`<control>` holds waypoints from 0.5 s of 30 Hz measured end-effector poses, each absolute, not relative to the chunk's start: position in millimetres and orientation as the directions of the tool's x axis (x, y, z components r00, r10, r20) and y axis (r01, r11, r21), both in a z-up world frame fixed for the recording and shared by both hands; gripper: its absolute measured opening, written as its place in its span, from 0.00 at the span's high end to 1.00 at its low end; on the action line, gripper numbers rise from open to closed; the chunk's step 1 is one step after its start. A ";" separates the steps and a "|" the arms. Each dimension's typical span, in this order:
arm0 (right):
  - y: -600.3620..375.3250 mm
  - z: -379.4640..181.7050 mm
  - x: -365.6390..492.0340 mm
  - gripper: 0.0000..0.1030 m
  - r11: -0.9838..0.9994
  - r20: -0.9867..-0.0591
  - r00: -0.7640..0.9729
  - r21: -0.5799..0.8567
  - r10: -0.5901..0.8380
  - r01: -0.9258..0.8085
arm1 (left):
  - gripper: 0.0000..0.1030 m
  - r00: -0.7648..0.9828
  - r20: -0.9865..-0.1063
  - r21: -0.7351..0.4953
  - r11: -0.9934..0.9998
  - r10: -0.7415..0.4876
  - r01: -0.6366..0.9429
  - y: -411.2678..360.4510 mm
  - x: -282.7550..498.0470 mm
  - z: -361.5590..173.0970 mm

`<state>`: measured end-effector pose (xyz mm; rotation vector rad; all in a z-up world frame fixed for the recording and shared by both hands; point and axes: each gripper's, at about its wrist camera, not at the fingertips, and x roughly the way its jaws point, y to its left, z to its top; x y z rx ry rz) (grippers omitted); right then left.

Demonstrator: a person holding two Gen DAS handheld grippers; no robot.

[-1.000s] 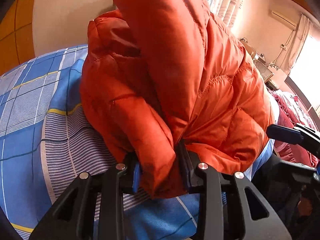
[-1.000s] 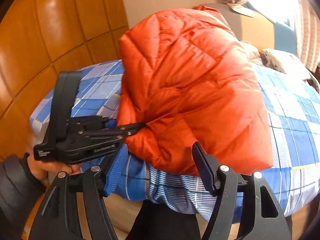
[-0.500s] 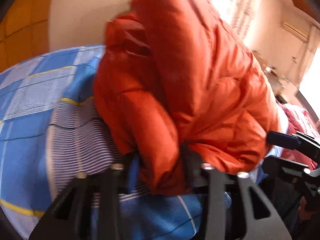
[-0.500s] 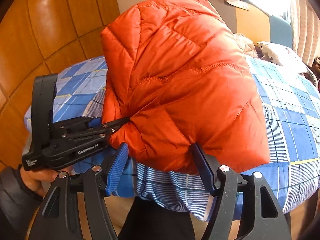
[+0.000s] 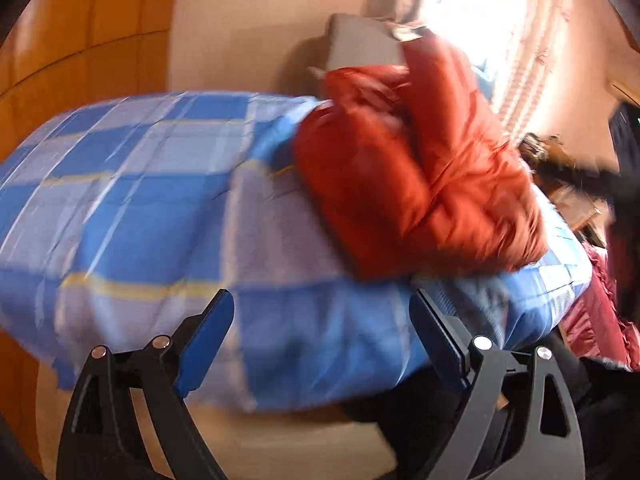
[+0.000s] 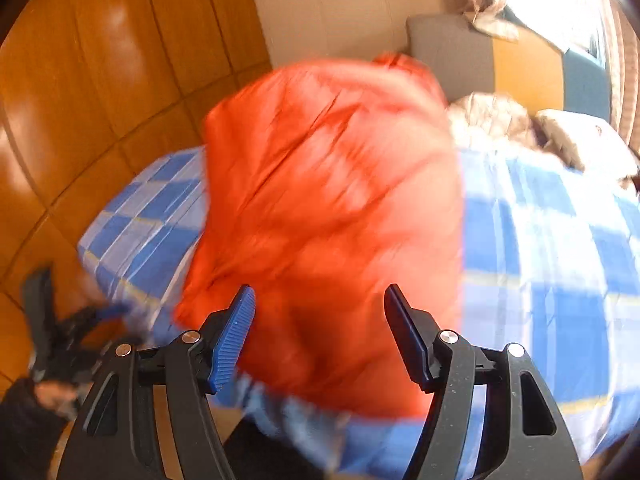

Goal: Fold large clothes

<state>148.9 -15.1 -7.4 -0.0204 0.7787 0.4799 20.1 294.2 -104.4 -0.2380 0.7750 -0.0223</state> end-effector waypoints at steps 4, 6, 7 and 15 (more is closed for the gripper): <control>-23.0 13.2 224.5 0.35 0.894 -0.669 0.628 0.129 0.398 -0.430 | 0.15 0.705 -0.708 -0.248 0.948 -0.038 -0.198 319.8 -19.2 -117.4; -15.1 18.2 252.1 0.35 0.887 -0.671 0.628 0.100 0.395 -0.451 | 0.15 0.698 -0.715 -0.277 0.926 -0.020 -0.257 331.7 -31.3 -127.3; -8.8 20.1 264.9 0.35 0.868 -0.675 0.607 0.102 0.419 -0.486 | 0.16 0.691 -0.723 -0.283 0.915 -0.007 -0.287 334.2 -38.3 -132.4; 79.3 -5.8 317.7 0.34 0.709 -0.842 0.421 -0.068 0.337 -0.702 | 0.18 0.619 -0.785 -0.316 0.844 0.024 -0.434 343.1 -69.9 -177.6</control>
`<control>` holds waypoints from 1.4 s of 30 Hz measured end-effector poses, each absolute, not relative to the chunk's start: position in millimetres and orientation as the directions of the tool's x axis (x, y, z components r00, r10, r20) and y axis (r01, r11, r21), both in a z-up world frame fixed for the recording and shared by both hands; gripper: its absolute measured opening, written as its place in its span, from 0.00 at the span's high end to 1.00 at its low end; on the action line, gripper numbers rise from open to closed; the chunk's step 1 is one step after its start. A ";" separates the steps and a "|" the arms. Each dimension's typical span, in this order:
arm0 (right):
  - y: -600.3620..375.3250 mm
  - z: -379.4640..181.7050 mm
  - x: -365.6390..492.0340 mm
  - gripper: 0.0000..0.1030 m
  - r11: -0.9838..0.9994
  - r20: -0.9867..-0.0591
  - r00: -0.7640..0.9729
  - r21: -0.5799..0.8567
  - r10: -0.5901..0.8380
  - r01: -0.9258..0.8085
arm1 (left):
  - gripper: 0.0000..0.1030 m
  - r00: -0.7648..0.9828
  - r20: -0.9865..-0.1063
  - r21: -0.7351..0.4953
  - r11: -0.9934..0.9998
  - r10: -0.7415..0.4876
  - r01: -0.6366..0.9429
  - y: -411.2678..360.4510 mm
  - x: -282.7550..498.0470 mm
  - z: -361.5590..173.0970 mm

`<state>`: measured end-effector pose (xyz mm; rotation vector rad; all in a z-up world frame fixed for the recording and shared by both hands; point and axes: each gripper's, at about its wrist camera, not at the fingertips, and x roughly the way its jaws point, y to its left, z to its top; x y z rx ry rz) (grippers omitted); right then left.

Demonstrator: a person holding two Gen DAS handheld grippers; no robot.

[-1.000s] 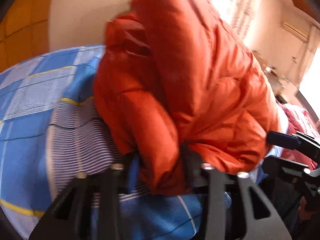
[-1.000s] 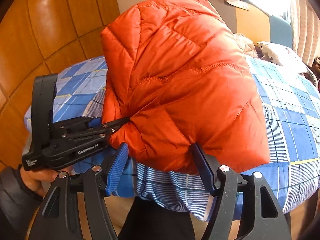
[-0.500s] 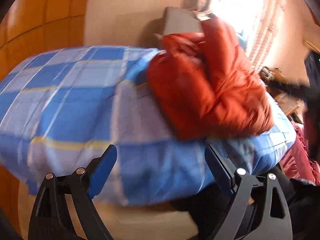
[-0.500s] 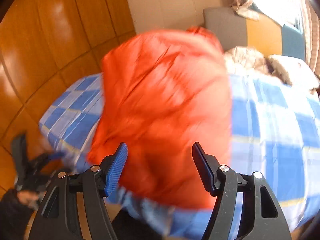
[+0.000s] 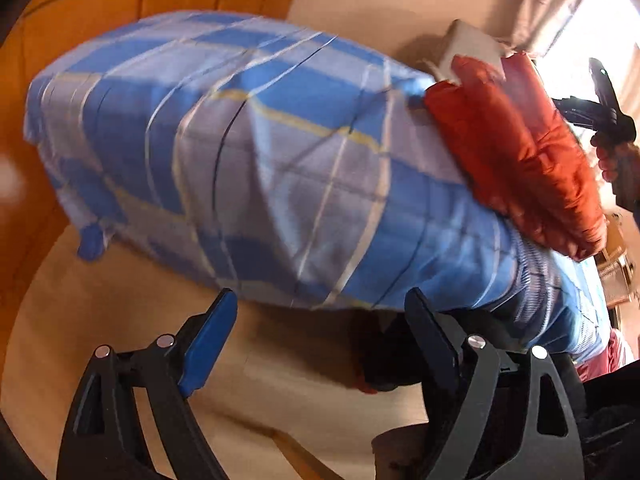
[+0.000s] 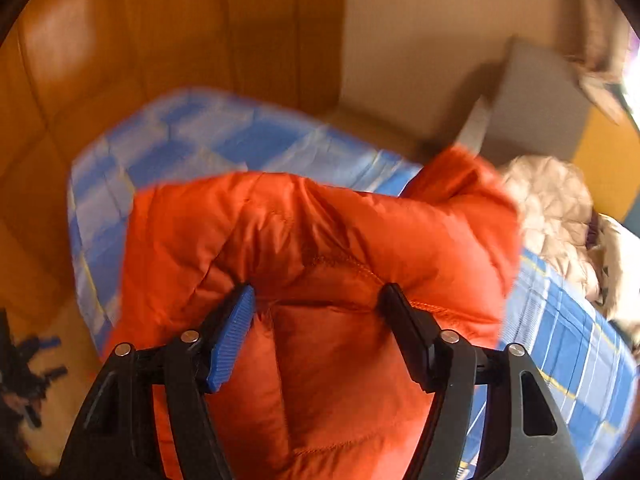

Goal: Fold large clothes

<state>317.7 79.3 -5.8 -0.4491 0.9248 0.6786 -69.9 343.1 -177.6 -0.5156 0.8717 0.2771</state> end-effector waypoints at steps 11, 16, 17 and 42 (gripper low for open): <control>153.3 -87.5 316.9 0.32 0.594 -0.905 0.408 -0.265 0.118 -0.759 | 0.23 0.572 -0.820 -0.319 0.814 0.019 -0.485 340.4 -74.9 -200.1; 153.7 -70.2 300.8 0.32 0.581 -0.860 0.502 -0.363 0.092 -0.728 | 0.23 0.625 -0.779 -0.317 0.831 0.046 -0.457 334.6 -79.5 -175.4; 151.0 -64.8 295.9 0.32 0.595 -0.848 0.520 -0.368 0.100 -0.714 | 0.22 0.632 -0.773 -0.320 0.831 0.048 -0.455 334.6 -80.3 -171.9; -95.2 -35.3 183.3 0.03 0.838 -0.721 0.454 0.341 0.524 -0.427 | 0.08 0.721 -0.681 -0.152 0.938 0.129 -0.311 275.8 -22.7 -71.2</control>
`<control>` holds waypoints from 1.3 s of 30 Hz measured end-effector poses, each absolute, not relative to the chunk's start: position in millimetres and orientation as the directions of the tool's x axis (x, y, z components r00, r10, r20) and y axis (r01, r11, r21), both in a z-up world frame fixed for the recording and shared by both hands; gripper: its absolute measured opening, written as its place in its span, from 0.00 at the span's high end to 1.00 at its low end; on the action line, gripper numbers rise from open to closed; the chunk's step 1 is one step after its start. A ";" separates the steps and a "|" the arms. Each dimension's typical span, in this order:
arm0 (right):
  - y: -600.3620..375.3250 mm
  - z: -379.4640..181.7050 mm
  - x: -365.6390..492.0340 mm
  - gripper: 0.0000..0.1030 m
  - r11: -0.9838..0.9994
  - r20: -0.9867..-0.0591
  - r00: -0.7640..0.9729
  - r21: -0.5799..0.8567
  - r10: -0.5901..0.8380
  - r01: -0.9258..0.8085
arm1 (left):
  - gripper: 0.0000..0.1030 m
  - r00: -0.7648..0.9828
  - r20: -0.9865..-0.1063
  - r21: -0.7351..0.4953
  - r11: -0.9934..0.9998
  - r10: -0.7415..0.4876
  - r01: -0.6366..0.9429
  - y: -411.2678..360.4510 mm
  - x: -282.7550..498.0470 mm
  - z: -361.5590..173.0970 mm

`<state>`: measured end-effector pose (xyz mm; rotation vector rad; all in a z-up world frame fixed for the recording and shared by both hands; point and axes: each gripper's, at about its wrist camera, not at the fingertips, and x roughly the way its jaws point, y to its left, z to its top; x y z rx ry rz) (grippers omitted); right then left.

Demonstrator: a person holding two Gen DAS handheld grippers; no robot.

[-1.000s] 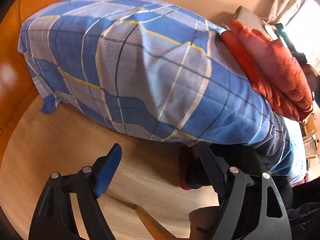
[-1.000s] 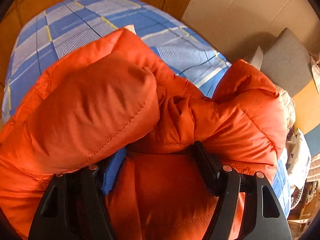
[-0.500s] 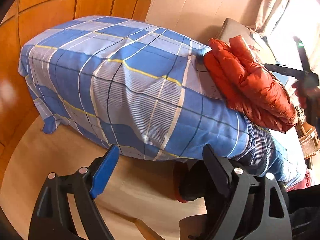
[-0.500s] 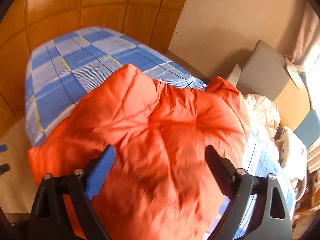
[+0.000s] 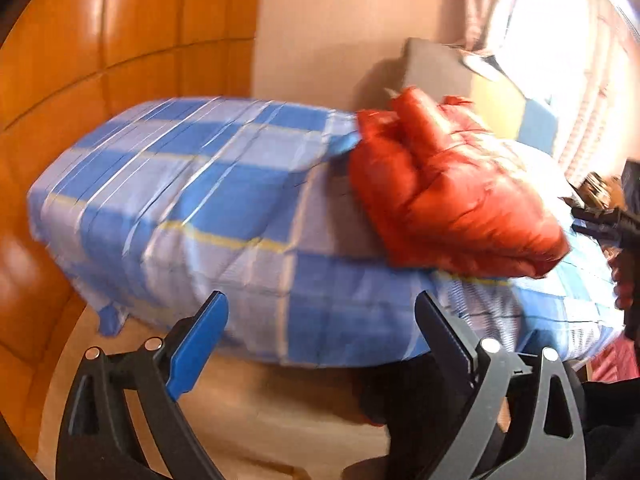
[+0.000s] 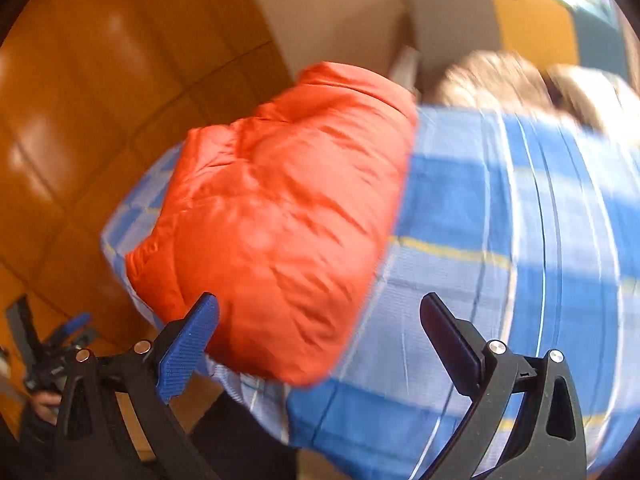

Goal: Fold large clothes

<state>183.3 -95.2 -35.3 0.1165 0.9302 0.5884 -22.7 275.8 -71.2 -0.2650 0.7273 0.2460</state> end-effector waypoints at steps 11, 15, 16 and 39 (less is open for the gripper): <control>-127.0 -61.6 198.2 0.03 0.745 -0.625 0.423 0.623 0.656 -0.236 | 0.02 0.790 -0.611 -0.192 0.978 -0.053 -0.083 243.1 69.4 -33.2; -124.3 -60.0 206.1 0.03 0.716 -0.590 0.440 0.667 0.677 -0.206 | 0.02 0.780 -0.614 -0.199 0.980 -0.119 -0.007 244.7 103.5 -32.4; -122.9 -60.9 207.9 0.03 0.713 -0.588 0.442 0.674 0.677 -0.196 | 0.02 0.773 -0.620 -0.209 0.978 -0.135 0.004 248.0 112.8 -34.1; -81.3 -144.2 255.7 0.03 0.531 -0.493 0.312 0.846 0.812 -0.043 | 0.19 0.619 -0.535 -0.675 0.731 -0.575 0.095 321.6 204.1 -135.6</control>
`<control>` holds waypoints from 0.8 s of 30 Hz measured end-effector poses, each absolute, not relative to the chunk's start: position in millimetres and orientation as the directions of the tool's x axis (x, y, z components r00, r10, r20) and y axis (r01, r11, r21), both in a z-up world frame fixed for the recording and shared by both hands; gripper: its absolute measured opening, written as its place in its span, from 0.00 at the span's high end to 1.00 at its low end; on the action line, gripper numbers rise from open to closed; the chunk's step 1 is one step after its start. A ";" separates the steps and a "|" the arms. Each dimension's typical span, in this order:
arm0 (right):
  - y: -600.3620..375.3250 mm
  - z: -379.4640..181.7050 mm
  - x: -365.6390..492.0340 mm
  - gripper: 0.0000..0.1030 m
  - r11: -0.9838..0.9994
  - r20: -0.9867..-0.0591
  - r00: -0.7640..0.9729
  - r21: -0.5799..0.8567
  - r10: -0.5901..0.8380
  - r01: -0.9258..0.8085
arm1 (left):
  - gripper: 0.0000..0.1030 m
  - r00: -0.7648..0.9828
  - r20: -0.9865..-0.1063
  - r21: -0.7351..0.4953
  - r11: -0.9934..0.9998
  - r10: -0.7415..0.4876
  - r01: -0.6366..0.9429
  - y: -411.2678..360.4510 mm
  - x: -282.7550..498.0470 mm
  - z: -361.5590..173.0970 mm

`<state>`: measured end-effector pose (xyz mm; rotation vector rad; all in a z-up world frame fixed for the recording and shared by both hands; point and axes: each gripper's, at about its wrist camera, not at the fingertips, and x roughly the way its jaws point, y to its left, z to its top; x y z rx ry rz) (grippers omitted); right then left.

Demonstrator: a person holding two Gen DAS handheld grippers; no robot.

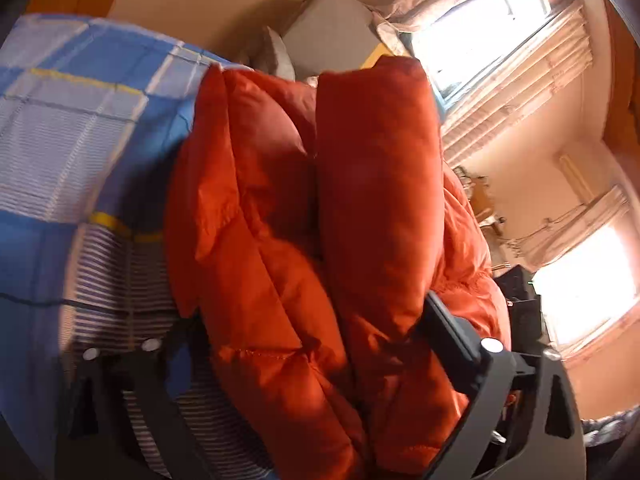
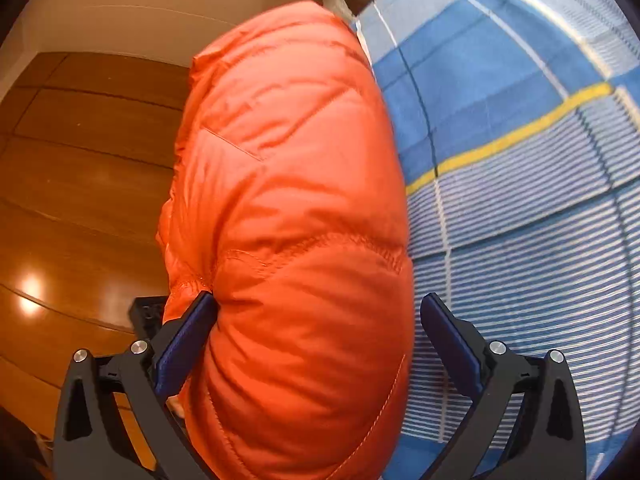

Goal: Fold large clothes

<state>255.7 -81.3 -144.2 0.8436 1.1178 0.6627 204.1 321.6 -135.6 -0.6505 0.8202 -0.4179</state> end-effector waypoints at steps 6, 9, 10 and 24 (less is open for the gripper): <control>-72.0 -134.0 254.1 0.36 0.523 -0.471 0.314 0.845 0.825 -0.107 | 0.48 0.637 -0.427 -0.736 0.656 -0.642 0.169 315.8 195.6 -141.3; -71.4 -119.5 247.5 0.50 0.550 -0.478 0.337 0.818 0.812 -0.166 | 0.57 0.648 -0.395 -0.736 0.646 -0.651 0.201 314.6 190.3 -133.7; -69.7 -113.6 245.9 0.54 0.555 -0.475 0.344 0.811 0.810 -0.187 | 0.61 0.651 -0.379 -0.739 0.638 -0.658 0.215 313.0 188.4 -129.3; -126.0 -27.4 205.4 0.67 0.623 -0.398 0.510 0.666 0.763 -0.411 | 0.62 0.631 -0.285 -0.679 0.617 -0.721 0.399 244.7 207.5 -56.3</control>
